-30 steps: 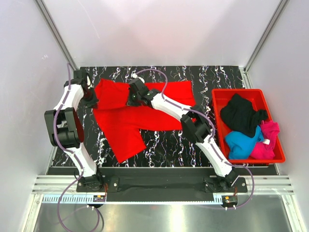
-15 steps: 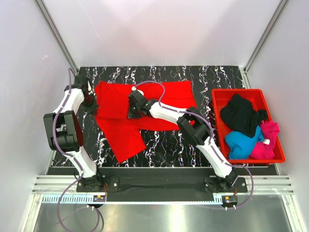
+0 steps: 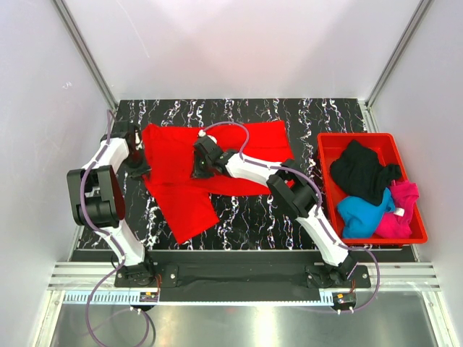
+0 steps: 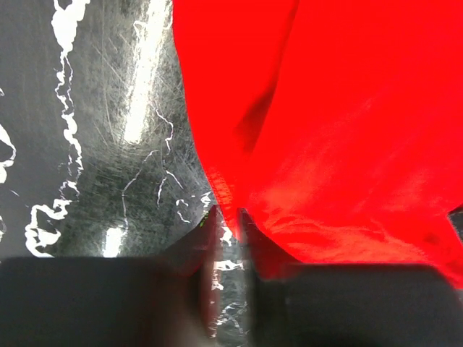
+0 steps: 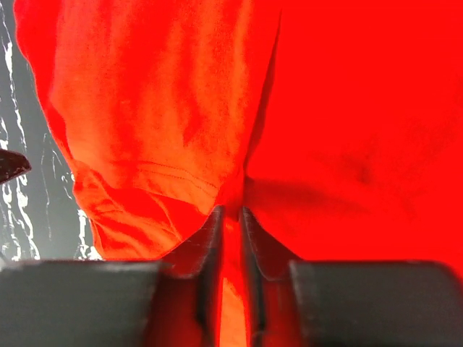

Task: Fold and stack the t-shirts
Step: Fold the tshirt

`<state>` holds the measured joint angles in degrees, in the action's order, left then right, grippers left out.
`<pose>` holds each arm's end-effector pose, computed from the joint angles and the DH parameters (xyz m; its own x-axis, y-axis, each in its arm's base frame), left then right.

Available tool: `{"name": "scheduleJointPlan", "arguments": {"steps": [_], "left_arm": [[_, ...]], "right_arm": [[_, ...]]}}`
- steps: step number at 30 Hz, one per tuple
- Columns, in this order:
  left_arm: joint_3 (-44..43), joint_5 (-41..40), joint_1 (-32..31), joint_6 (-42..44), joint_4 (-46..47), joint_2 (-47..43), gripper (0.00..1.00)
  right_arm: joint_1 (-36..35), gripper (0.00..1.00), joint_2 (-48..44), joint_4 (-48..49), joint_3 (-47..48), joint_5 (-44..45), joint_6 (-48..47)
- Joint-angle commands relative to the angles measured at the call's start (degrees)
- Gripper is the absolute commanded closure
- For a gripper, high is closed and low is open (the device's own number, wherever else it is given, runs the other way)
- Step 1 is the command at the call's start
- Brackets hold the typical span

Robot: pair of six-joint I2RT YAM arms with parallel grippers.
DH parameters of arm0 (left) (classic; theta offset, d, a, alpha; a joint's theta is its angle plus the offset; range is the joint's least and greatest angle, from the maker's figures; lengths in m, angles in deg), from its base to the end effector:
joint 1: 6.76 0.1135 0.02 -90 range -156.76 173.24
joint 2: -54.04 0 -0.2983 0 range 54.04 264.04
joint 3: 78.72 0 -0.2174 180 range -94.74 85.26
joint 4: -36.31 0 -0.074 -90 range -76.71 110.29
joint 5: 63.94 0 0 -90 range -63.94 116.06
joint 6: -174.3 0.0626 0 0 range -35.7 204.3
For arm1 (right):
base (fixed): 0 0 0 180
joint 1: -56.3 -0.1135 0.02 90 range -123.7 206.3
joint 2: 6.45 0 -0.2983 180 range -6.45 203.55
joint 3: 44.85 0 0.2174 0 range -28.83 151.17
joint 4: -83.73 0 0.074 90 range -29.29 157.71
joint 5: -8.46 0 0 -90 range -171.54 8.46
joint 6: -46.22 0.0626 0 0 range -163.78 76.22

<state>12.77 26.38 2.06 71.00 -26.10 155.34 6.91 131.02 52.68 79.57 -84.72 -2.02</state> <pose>0.3216 0.0495 0.2258 -0.8948 -0.3716 -0.2474 -0.3676 0.9278 -0.0640 0.3551 0.4195 0.1711 -0.8600 0.0186 -0.5100 -0.2831 0.8141 0.5071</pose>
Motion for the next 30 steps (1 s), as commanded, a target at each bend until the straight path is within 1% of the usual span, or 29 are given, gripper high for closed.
{"name": "scheduleJointPlan", "arguments": {"steps": [1,3,4,5,6,8,9,10,12,13,14,15,16,17,19,20,23,24,26,28,30], "left_arm": [[0.16,-0.67,-0.12,0.12,1.21,-2.59,0.59],[-2.99,0.91,-0.03,0.12,1.04,-2.16,0.53],[-4.75,1.44,-0.03,0.20,1.04,-1.81,0.52],[-6.42,2.05,-0.03,0.47,1.21,-1.28,0.51],[-10.53,3.71,0.06,0.55,2.52,-0.75,0.50],[-14.59,5.21,-0.03,0.38,3.85,2.40,0.50],[-17.48,7.40,-0.03,0.21,4.55,3.81,0.50],[-21.60,9.07,-0.03,-0.06,5.34,7.04,0.50],[-26.28,12.93,0.06,-0.50,6.75,10.83,0.51],[-30.22,14.09,-0.03,-0.85,7.27,12.51,0.51],[-32.17,14.97,-0.03,-1.37,7.89,16.26,0.51],[-34.02,16.37,-0.03,-1.55,8.33,18.04,0.51],[-36.21,16.82,0.06,-1.90,8.68,19.71,0.51],[-38.93,17.43,0.06,-2.60,9.12,23.12,0.51],[-41.23,18.66,0.41,-3.83,11.58,26.22,0.51],[-42.81,19.10,0.58,-5.14,13.07,28.76,0.51],[-45.01,20.86,1.63,-8.65,15.97,32.64,0.51],[-45.63,22.08,1.99,-9.54,16.42,35.26,0.51],[-46.51,22.36,2.86,-12.00,17.29,37.21,0.51],[-47.65,21.92,3.66,-13.41,17.04,39.58,0.50],[-50.10,19.91,4.36,-14.56,14.76,41.17,0.50]], "right_arm": [[0.17,0.71,-3.43,-1.93,2.60,-0.78,-1.33],[0.78,0.63,-5.18,-4.38,2.00,0.01,-2.55],[1.39,0.62,-6.15,-4.83,1.47,-0.07,-2.91],[2.01,0.60,-7.03,-5.01,0.51,-0.51,-3.17],[4.19,0.60,-9.21,-4.75,-1.68,-1.64,-3.61],[6.66,0.60,-11.51,-3.44,-4.50,-3.31,-4.05],[8.32,0.64,-13.35,-1.34,-7.12,-5.15,-4.57],[11.39,0.67,-13.89,-0.36,-8.11,-6.13,-4.84],[15.00,0.84,-13.90,0.61,-8.56,-8.41,-5.89],[18.24,0.89,-13.55,0.61,-8.12,-8.94,-6.42],[19.75,0.92,-13.02,0.53,-7.42,-9.47,-7.03],[21.07,0.96,-11.62,0.09,-5.59,-10.69,-8.00],[23.78,0.98,-10.83,-0.18,-4.52,-11.05,-8.27],[24.94,0.99,-8.99,-0.44,-3.38,-10.97,-8.45],[27.14,1.00,-6.88,-0.97,0.22,-10.09,-9.32],[28.89,1.00,-4.25,-2.01,1.71,-9.92,-9.50],[31.97,1.00,1.37,-5.00,10.13,-7.99,-9.94],[32.59,1.00,2.27,-5.27,11.21,-6.85,-10.64],[34.00,1.00,4.55,-5.36,13.49,-5.35,-10.99],[36.11,1.00,6.31,-6.24,15.51,-4.21,-10.82],[37.77,1.00,9.65,-10.62,20.25,-2.19,-10.29]]}}
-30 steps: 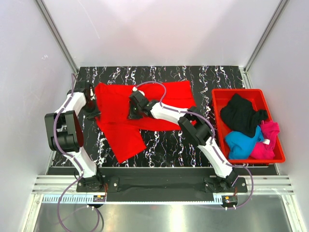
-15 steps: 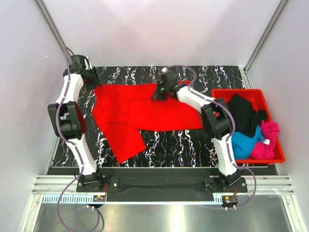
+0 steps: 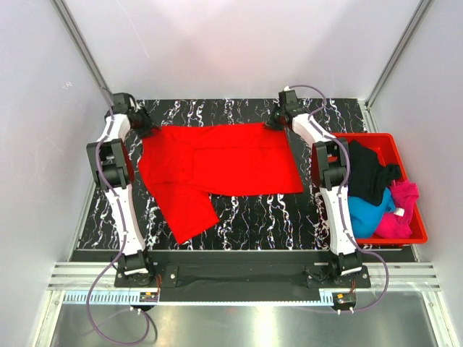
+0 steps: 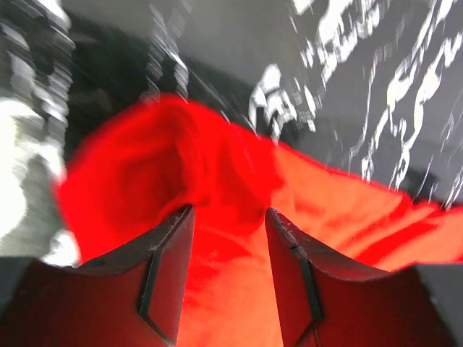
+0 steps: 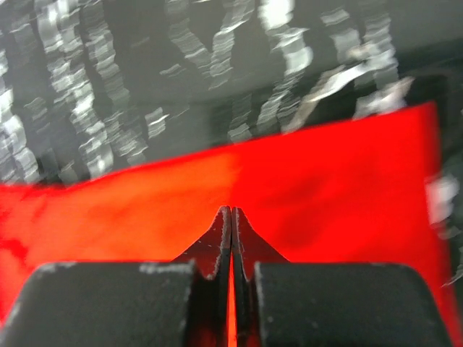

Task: Fold and stack the t-shirts
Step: Fold the tshirt

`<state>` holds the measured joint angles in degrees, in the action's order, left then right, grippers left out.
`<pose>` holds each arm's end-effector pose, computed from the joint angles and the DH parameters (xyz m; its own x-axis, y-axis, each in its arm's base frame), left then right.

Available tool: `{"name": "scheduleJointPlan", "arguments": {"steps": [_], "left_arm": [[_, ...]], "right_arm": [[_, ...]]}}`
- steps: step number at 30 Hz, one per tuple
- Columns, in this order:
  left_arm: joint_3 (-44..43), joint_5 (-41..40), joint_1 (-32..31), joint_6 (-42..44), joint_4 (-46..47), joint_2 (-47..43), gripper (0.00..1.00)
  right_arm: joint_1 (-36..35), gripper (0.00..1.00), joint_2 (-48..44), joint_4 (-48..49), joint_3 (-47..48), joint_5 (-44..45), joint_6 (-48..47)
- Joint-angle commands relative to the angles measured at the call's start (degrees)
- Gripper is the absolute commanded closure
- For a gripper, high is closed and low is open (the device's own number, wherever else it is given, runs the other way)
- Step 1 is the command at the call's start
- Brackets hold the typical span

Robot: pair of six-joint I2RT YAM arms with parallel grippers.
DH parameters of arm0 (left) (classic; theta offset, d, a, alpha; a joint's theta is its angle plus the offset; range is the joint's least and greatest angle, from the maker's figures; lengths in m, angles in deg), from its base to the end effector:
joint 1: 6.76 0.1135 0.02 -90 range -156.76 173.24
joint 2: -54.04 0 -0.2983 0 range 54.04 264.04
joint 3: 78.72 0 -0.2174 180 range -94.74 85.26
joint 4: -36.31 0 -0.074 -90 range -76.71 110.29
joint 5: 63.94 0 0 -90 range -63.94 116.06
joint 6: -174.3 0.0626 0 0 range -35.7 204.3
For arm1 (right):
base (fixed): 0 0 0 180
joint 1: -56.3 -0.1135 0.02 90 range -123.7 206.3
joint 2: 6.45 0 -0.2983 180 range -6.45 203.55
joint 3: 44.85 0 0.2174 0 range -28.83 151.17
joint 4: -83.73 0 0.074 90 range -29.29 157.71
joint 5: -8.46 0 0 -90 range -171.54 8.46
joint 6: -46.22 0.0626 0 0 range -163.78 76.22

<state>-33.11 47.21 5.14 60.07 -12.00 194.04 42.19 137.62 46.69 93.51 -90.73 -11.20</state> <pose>0.5358 0.0898 0.1770 -0.7276 -0.5445 -0.4174 -0.3103 0.8038 -0.5076 0.5577 0.1505 0.1747 -0.7456 0.3607 -0.5604 0.0559 0.8717 0.4868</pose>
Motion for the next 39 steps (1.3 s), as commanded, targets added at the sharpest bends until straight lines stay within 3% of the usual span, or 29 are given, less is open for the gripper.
{"name": "scheduleJointPlan", "arguments": {"steps": [1,5,11,14,19,24,27,32,35,39], "left_arm": [[-4.59,-1.71,1.37,-3.81,-0.04,3.60,0.50],[-4.07,-1.81,1.63,-5.65,1.61,3.96,0.50],[-5.99,-2.07,1.81,-7.41,1.45,5.62,0.50],[-7.40,-1.72,1.90,-7.94,1.53,6.42,0.50],[-6.09,6.44,1.72,-6.63,4.96,1.78,0.50],[6.01,3.57,1.81,-4.61,7.16,-13.77,0.44],[10.24,-0.91,1.28,-1.18,3.12,-22.30,0.43],[26.99,-0.51,-0.03,-0.38,4.32,-31.97,0.42],[35.10,2.22,-0.30,-1.79,8.63,-32.34,0.42],[38.64,3.72,-0.47,-2.58,10.93,-29.80,0.43]], "right_arm": [[2.94,1.00,4.28,-6.48,8.07,4.44,-0.94],[4.97,1.00,8.58,-11.84,13.26,5.76,0.20],[6.46,1.00,9.65,-12.56,13.71,11.74,1.08],[6.99,1.00,8.86,-8.98,12.66,9.38,1.44],[6.99,0.96,7.11,-6.14,15.02,0.32,-2.07],[6.99,0.77,-5.18,-6.50,7.40,2.95,-3.13],[6.99,0.77,-12.31,-5.97,-0.86,2.69,-2.78],[6.90,0.86,-17.60,1.74,-15.79,0.58,-3.04],[6.90,0.89,-14.53,-1.56,-14.33,1.19,-4.97],[6.90,0.89,-14.26,-0.34,-16.17,1.11,-4.98]]}}
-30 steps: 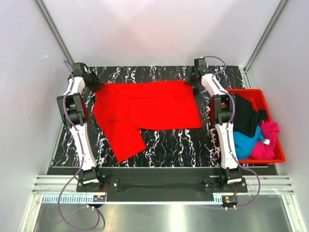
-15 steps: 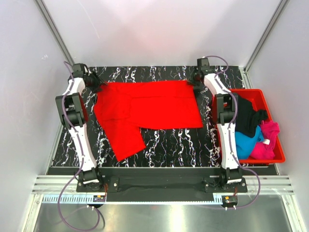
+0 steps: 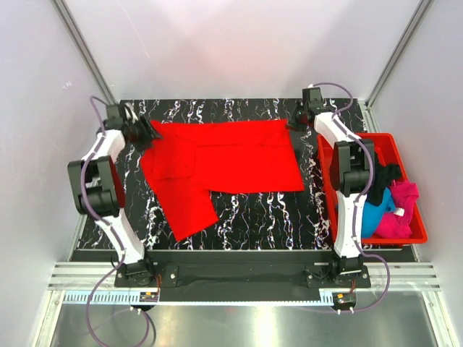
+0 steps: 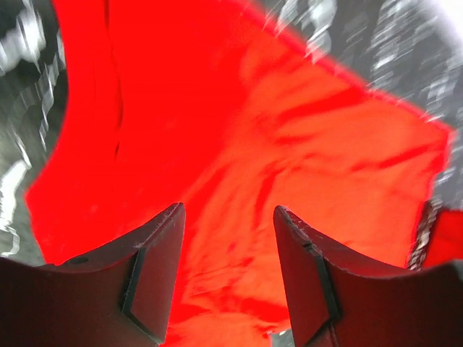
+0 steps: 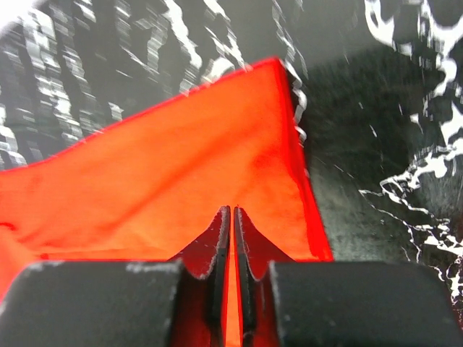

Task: Fold and stack the t-shirts
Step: Fold the tshirt

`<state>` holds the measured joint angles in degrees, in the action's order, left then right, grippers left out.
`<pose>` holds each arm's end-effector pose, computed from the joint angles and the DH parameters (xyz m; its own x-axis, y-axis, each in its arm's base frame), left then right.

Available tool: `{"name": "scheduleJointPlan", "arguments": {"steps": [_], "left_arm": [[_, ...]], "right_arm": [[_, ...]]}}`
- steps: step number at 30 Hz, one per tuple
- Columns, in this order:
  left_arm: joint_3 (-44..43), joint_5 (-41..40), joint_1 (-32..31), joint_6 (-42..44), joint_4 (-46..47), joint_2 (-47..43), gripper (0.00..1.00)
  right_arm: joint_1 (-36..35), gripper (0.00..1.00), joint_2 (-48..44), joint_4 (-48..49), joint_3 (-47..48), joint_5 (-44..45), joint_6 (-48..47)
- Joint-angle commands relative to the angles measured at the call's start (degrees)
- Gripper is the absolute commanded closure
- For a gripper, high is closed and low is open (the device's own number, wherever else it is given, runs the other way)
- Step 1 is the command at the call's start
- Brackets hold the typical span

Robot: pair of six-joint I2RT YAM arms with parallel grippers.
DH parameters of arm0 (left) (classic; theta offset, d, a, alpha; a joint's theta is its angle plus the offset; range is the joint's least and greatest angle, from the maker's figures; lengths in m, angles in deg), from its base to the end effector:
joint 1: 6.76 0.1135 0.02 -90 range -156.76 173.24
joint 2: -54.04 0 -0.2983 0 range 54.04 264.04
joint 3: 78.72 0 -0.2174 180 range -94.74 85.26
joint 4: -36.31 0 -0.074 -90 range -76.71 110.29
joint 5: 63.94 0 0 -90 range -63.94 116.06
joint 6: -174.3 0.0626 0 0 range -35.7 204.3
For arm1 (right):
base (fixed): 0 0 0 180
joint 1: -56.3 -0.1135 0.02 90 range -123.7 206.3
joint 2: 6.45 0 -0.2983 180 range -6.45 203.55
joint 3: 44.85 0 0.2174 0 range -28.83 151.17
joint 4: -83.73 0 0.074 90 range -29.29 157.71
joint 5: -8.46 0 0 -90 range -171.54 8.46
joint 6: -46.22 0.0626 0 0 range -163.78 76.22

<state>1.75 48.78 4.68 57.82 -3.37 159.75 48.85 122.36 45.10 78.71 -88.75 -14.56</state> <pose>0.4053 0.0574 0.2827 -0.6656 -0.5543 -0.4998 -0.2414 0.7935 -0.5586 0.5161 0.0754 0.2317 -0.7064 0.3961 -0.5866 0.1450 0.8922 0.4278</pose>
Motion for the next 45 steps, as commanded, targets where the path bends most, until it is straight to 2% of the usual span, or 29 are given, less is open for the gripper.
{"name": "scheduleJointPlan", "arguments": {"steps": [1,7,11,17,21,25,26,28,29,31,33,34,35,36,37,38,41,45], "left_arm": [[4.05,2.07,0.07,-0.50,3.17,5.11,0.43],[0.54,-1.09,-0.28,0.81,-0.23,11.61,0.43],[-2.18,-5.74,-0.19,2.22,-4.46,15.13,0.43],[-4.56,-9.45,-0.19,3.54,-7.81,18.48,0.44],[-5.09,-9.71,-0.19,3.63,-7.80,18.30,0.44],[-7.19,-6.56,-0.11,5.12,-9.46,15.94,0.44],[-7.89,-5.59,-0.37,5.56,-10.26,14.89,0.44],[-9.13,-6.45,-1.41,8.18,-13.67,9.90,0.44],[-9.57,-9.68,-2.21,9.76,-15.35,7.78,0.44],[-8.09,-14.61,-5.18,13.29,-19.99,1.21,0.44],[-3.36,-20.33,-7.74,14.00,-20.63,-4.17,0.44],[2.67,-21.91,-11.06,14.52,-20.20,-7.59,0.44],[6.21,-27.32,-12.92,14.44,-20.11,-13.37,0.43],[9.38,-29.12,-14.33,13.83,-20.20,-16.82,0.42],[15.85,-29.05,-15.82,12.17,-19.76,-19.81,0.42],[18.53,-26.35,-15.92,11.11,-19.84,-25.58,0.42],[27.74,-21.68,-15.92,6.01,-21.68,-34.05,0.42],[36.02,-21.13,-16.01,-4.77,-24.75,-52.40,0.42]], "right_arm": [[0.24,0.90,1.70,1.60,-1.55,-1.15,-1.61],[0.24,0.92,7.23,-1.98,1.60,-0.63,-2.93],[0.41,0.94,9.87,-8.57,5.12,6.83,-5.03],[0.67,0.96,10.85,-9.21,5.92,11.51,-7.23],[0.68,0.94,9.62,-7.10,4.69,10.37,-7.59],[0.59,0.88,6.12,-5.69,3.90,5.81,-7.51],[0.59,0.84,5.05,-5.86,3.55,4.06,-6.37],[0.32,0.77,0.94,-6.21,2.41,2.81,-4.27],[0.24,0.71,-0.39,-7.17,2.14,2.98,-3.12],[-0.29,0.67,-4.77,-11.29,0.48,5.25,1.87],[-0.73,0.62,-7.86,-14.72,-1.54,8.50,6.01],[-1.25,0.61,-11.01,-17.87,-4.42,10.09,7.95],[-1.61,0.60,-12.69,-19.47,-5.93,13.32,12.32],[-1.87,0.58,-14.28,-20.79,-7.69,14.22,13.84],[-2.57,0.58,-17.16,-22.72,-11.18,15.63,16.55],[-3.01,0.57,-18.58,-23.96,-12.87,16.16,17.80],[-4.85,0.58,-23.86,-27.40,-20.16,17.57,22.37],[-8.72,0.59,-30.45,-26.17,-28.69,18.80,25.28]]}}
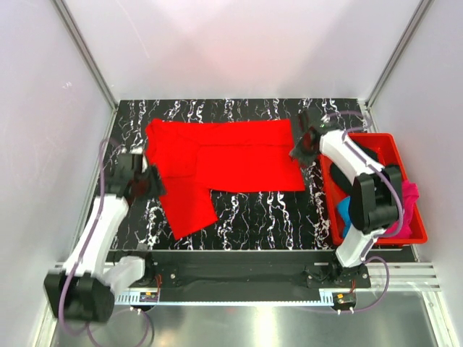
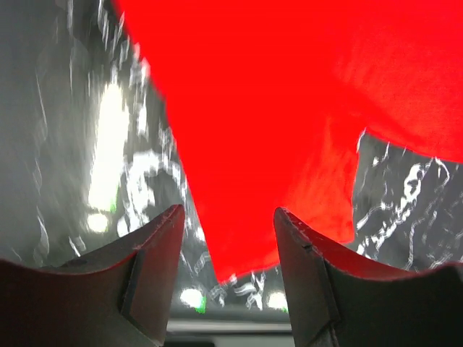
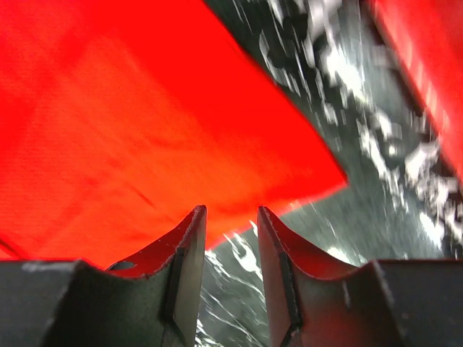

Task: Fold and stack the t-shirts
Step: Fold the tshirt

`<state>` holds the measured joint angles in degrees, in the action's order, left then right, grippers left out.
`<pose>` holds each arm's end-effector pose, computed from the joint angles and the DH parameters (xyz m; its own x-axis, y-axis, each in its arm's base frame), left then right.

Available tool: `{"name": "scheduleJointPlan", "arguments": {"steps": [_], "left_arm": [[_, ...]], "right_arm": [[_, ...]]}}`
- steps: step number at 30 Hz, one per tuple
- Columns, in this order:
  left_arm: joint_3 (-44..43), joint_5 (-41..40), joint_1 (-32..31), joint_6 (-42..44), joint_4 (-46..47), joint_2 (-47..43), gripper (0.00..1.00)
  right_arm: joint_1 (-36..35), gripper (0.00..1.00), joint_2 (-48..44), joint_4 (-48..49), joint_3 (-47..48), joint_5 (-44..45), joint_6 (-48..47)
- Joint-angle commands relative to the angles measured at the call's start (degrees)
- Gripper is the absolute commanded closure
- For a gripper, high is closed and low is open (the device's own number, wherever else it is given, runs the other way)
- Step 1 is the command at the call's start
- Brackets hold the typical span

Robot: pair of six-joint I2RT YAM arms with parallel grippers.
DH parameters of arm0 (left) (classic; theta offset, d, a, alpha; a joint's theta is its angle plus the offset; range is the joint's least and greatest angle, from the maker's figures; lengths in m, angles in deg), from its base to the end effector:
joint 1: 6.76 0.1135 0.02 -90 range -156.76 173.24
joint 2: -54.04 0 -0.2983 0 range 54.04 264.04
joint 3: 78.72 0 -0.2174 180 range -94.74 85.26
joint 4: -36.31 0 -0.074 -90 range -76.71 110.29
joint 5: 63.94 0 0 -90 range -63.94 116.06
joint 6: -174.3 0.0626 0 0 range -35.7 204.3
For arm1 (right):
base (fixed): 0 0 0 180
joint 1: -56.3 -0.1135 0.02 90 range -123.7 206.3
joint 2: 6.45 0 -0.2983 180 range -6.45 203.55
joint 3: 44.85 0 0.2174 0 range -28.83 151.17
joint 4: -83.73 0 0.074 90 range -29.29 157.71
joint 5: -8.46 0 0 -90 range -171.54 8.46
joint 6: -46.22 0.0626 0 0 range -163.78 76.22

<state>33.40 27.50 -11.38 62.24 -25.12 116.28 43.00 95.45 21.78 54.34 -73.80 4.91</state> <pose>0.1735 -0.0156 0.2859 -0.7995 -0.3121 -0.5133 -0.2219 0.9475 -0.2304 0.3493 0.0739 0.2722 -0.7097 0.5971 -0.3740 0.5472 0.8015 0.2411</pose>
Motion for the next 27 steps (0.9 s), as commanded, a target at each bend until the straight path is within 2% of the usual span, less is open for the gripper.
{"name": "scheduleJointPlan", "arguments": {"steps": [1,2,5,10,12,14,17,20,27], "left_arm": [[5.26,0.59,-0.03,-10.96,-5.11,-10.98,0.43],[6.84,4.68,-0.04,-12.72,-5.13,-12.56,0.43],[14.04,9.28,-0.30,-21.33,-4.87,-17.75,0.44],[20.65,4.82,-2.14,-31.27,-6.69,-25.84,0.43],[21.18,1.39,-2.14,-34.78,-9.86,-25.33,0.43],[23.81,6.18,-2.32,-36.03,-8.04,-23.49,0.43],[27.84,7.09,-2.76,-37.79,-5.14,-22.60,0.45],[28.30,4.38,-2.76,-38.32,-5.83,-21.20,0.44],[31.63,1.56,-2.85,-41.30,-0.92,-18.47,0.51]], "right_arm": [[-3.39,0.59,-5.39,-1.89,-6.77,3.94,6.50],[-4.01,0.59,-6.10,-1.27,-7.84,3.59,6.60],[-5.50,0.60,-7.16,-0.47,-10.31,3.41,7.12],[-6.56,0.60,-7.77,-0.74,-12.68,3.76,8.26],[-6.65,0.59,-7.95,-0.56,-12.86,4.29,8.35],[-6.56,0.59,-7.69,-0.04,-12.69,5.08,7.39],[-6.56,0.59,-7.34,0.84,-12.60,5.61,6.95],[-6.56,0.59,-6.99,1.81,-13.04,5.35,6.77],[-6.65,0.60,-6.20,3.39,-13.48,5.52,6.51]]}}
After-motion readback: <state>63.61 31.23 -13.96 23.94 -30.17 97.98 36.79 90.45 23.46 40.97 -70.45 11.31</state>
